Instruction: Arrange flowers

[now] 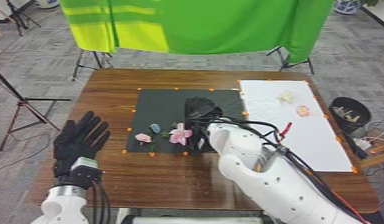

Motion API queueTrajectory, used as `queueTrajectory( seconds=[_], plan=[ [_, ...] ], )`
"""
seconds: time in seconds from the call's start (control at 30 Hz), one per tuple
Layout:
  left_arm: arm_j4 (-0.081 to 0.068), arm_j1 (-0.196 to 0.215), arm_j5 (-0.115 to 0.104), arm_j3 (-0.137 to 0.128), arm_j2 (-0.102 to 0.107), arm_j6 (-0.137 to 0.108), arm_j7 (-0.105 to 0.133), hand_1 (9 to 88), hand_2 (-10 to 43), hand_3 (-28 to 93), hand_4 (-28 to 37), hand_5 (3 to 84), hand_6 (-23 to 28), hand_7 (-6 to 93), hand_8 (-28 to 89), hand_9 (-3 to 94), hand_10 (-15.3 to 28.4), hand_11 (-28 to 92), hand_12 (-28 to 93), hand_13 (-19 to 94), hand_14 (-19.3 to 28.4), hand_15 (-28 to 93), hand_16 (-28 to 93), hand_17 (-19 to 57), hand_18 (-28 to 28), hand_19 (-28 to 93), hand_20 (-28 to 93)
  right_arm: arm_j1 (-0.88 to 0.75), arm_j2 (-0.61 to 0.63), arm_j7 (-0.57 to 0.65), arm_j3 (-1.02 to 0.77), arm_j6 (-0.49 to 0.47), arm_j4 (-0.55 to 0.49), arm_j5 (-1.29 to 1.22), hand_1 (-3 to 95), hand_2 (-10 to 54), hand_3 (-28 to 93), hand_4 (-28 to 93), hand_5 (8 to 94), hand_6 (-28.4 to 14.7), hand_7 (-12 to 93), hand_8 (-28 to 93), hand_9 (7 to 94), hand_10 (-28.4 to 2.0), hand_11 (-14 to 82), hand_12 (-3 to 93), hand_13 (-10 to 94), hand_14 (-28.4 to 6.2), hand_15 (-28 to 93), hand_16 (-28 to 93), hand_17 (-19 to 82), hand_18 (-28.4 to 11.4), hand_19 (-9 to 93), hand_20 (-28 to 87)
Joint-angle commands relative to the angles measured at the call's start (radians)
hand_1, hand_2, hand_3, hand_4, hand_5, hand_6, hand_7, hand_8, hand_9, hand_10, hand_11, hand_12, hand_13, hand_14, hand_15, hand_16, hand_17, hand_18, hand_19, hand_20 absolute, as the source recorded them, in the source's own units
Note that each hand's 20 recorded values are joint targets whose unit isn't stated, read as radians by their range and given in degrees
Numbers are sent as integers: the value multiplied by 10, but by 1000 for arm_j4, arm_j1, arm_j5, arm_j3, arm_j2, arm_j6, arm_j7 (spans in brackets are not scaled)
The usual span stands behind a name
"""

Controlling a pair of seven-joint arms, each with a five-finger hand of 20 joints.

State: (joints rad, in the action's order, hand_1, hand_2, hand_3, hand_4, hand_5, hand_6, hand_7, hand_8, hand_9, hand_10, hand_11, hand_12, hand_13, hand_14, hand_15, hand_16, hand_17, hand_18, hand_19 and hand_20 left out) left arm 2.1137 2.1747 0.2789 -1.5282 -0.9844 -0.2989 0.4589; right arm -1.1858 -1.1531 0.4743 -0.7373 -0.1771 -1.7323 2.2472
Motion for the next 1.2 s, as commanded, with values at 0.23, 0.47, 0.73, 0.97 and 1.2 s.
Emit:
queueTrajectory(
  seconds=[0.23,0.47,0.73,0.97,1.2],
  plan=[
    [7,17,-9,-7,2,-10,2,274,157,701,-283,433,100,139,-82,358,158,273,117,261,172,430,-74,-70,160,378,101,-12,1,22,-24,-30,-31,-15,496,-95,749,-283,694,2,199,-24,724,-122,143,166,648,-105,258,220,267,-181,636,237],
    [8,22,-15,-8,1,-16,7,274,155,703,-283,429,101,136,-80,357,159,274,116,260,172,431,-75,-70,160,378,101,-17,14,30,-31,-26,-48,-33,452,-95,794,-283,656,-3,182,-124,676,-127,122,147,634,-110,260,210,261,-181,628,228],
    [7,21,-12,-6,-1,-14,6,274,155,703,-283,429,102,138,-80,356,159,276,117,261,172,432,-75,-69,160,379,101,-28,13,26,-41,-53,-56,-38,435,-95,797,-283,638,-8,177,-130,661,-131,116,144,626,-111,261,207,257,-182,628,228],
    [6,20,-13,-3,-3,-18,6,274,156,703,-283,433,103,139,-81,357,160,278,116,261,172,433,-75,-69,160,379,101,-30,12,29,-39,-59,-58,-48,424,-95,788,-283,659,-15,135,-126,663,-130,102,127,628,-116,256,204,253,-185,624,227],
    [5,18,-14,-1,-1,-20,9,275,157,702,-283,435,103,139,-82,358,160,279,116,263,172,435,-75,-69,160,379,102,-26,20,35,-20,-13,-50,-66,360,86,712,-283,714,-8,109,-128,698,-138,92,115,644,-126,244,205,256,-187,607,224]
  ],
)
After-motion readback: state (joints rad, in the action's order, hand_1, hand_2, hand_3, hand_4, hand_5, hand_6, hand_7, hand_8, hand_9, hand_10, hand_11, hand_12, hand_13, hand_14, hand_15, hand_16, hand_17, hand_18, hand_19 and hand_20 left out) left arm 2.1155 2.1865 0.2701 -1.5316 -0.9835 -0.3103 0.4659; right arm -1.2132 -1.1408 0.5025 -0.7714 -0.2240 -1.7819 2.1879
